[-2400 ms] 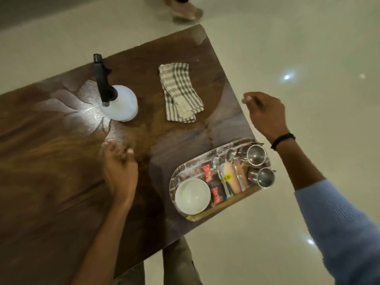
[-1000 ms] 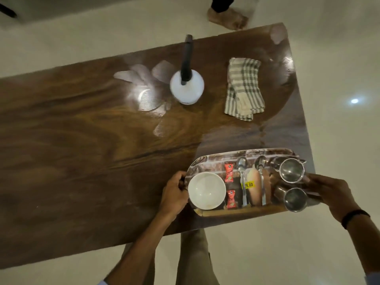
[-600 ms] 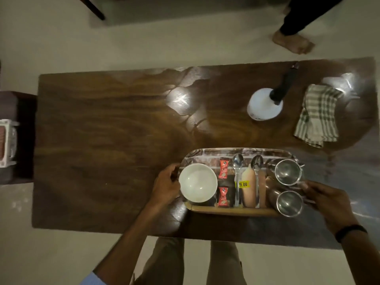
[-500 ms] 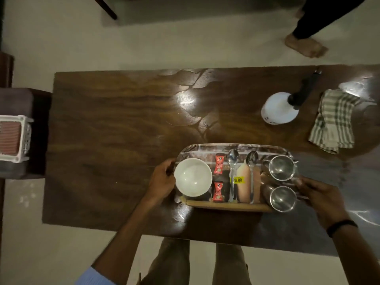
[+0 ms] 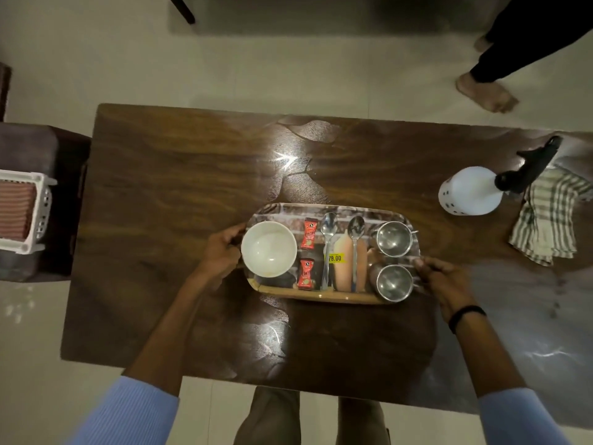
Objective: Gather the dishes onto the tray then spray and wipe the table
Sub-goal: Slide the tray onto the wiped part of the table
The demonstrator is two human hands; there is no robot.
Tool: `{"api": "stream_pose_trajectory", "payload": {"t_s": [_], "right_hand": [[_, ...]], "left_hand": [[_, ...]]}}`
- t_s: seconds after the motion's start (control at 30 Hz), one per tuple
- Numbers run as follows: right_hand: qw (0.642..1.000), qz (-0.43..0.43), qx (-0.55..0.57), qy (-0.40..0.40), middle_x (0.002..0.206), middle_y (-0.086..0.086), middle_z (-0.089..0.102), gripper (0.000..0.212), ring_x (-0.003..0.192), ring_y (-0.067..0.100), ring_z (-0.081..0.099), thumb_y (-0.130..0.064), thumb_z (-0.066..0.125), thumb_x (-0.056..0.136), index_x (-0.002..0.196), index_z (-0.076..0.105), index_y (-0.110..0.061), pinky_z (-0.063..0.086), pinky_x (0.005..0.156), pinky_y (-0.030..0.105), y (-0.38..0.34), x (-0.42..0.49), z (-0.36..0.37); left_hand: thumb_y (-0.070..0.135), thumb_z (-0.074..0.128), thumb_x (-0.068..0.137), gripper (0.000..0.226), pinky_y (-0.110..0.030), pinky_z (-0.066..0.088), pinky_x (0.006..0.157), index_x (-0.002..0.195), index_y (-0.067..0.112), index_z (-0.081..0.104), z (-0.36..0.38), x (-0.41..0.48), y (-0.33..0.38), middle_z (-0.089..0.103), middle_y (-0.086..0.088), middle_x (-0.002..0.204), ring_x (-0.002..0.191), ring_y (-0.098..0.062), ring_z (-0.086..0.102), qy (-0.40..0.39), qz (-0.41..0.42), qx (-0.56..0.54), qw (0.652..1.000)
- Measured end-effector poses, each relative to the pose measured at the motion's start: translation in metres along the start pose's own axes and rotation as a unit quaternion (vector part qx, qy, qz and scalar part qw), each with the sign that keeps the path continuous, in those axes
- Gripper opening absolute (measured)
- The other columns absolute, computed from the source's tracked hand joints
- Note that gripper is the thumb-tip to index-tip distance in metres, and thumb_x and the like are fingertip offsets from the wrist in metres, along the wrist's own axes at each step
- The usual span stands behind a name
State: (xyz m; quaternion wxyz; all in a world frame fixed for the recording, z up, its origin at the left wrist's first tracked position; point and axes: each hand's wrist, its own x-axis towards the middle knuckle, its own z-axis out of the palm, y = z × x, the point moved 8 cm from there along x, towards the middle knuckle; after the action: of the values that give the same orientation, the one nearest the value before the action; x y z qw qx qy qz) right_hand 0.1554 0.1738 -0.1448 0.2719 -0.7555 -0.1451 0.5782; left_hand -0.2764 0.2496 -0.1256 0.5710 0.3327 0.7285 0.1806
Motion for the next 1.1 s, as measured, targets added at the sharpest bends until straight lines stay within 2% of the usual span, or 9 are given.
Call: {"api": "stream_pose_trajectory", "payload": {"t_s": [0.13,0.27,0.37,0.43,0.53,0.6,0.73,0.93,1.1], "right_hand": [[1.0,-0.008,-0.003,0.02,0.081,0.006,0.072,0.014,0.057,0.004,0.069,-0.01,0.062,0.096,0.088,0.072,-0.016,0.056,0.051,0.018,-0.005,0.005,0.006],[0.999,-0.021,0.001,0.042,0.082,0.009,0.071,0.009,0.055,0.005,0.069,-0.008,0.064,0.094,0.091,0.072,-0.01,0.055,0.049,0.018,-0.01,0.01,0.01],[0.998,-0.029,-0.007,0.058,0.077,0.007,0.073,0.007,0.054,0.004,0.069,-0.007,0.066,0.093,0.097,0.072,-0.006,0.054,0.049,0.017,-0.011,0.015,0.01],[0.997,-0.032,-0.012,0.067,0.076,0.006,0.073,0.01,0.055,0.005,0.069,-0.007,0.068,0.092,0.099,0.072,-0.004,0.054,0.049,0.017,-0.01,0.02,0.009],[0.996,-0.033,-0.032,0.076,0.091,0.016,0.074,0.019,0.066,0.013,0.07,-0.012,0.072,0.089,0.105,0.074,-0.001,0.057,0.053,0.02,-0.006,0.028,0.008],[0.996,-0.032,-0.032,0.077,0.089,0.014,0.073,0.019,0.064,0.012,0.069,-0.011,0.072,0.089,0.106,0.072,-0.001,0.056,0.051,0.019,-0.005,0.031,0.01],[0.997,-0.026,-0.019,0.075,0.083,0.011,0.071,0.017,0.06,0.011,0.067,-0.009,0.07,0.09,0.105,0.071,0.0,0.057,0.051,0.019,-0.002,0.032,0.013],[0.996,-0.03,-0.032,0.083,0.084,0.012,0.072,0.02,0.063,0.011,0.066,-0.011,0.072,0.089,0.107,0.073,-0.002,0.057,0.052,0.02,0.001,0.035,0.011],[0.994,-0.046,-0.06,0.083,0.092,0.014,0.073,0.025,0.072,0.016,0.068,-0.015,0.071,0.09,0.112,0.072,-0.002,0.058,0.055,0.019,0.0,0.033,0.007]], "left_hand": [[-0.02,0.043,0.09,0.058,-0.018,0.055,0.05,0.132,0.016,0.061,0.001,0.011,0.002,0.065,-0.007,0.112,0.095,-0.021,0.062,-0.008,-0.015,-0.02,1.0],[-0.018,0.042,0.091,0.059,-0.019,0.055,0.052,0.134,0.018,0.06,-0.001,0.021,-0.002,0.065,-0.008,0.115,0.093,-0.017,0.063,-0.016,-0.032,-0.03,0.999],[-0.019,0.041,0.091,0.061,-0.025,0.059,0.055,0.133,0.019,0.061,-0.004,0.027,-0.005,0.067,-0.003,0.11,0.091,-0.015,0.064,-0.01,-0.039,-0.029,0.999],[-0.021,0.039,0.089,0.064,-0.032,0.061,0.064,0.133,0.02,0.061,-0.005,0.029,-0.006,0.066,-0.004,0.111,0.098,-0.022,0.064,-0.01,-0.039,-0.028,0.999],[-0.025,0.034,0.085,0.07,-0.037,0.06,0.071,0.135,0.018,0.06,-0.005,0.031,-0.006,0.063,-0.008,0.119,0.109,-0.027,0.06,-0.014,-0.036,-0.026,0.999],[-0.026,0.032,0.083,0.073,-0.041,0.058,0.075,0.137,0.016,0.058,-0.006,0.032,-0.006,0.062,-0.008,0.122,0.113,-0.028,0.057,-0.008,-0.039,-0.025,0.999],[-0.026,0.035,0.084,0.07,-0.03,0.059,0.062,0.137,0.014,0.058,-0.007,0.034,-0.005,0.062,-0.005,0.121,0.113,-0.027,0.057,0.004,-0.034,-0.015,0.999],[-0.022,0.042,0.088,0.064,-0.021,0.057,0.055,0.137,0.015,0.059,-0.009,0.034,-0.004,0.063,-0.003,0.121,0.111,-0.023,0.057,0.021,-0.033,-0.008,0.999],[-0.021,0.046,0.09,0.057,-0.031,0.056,0.073,0.135,0.011,0.06,-0.011,0.031,-0.002,0.063,-0.004,0.125,0.113,-0.024,0.058,0.033,-0.015,0.0,0.999]]}}
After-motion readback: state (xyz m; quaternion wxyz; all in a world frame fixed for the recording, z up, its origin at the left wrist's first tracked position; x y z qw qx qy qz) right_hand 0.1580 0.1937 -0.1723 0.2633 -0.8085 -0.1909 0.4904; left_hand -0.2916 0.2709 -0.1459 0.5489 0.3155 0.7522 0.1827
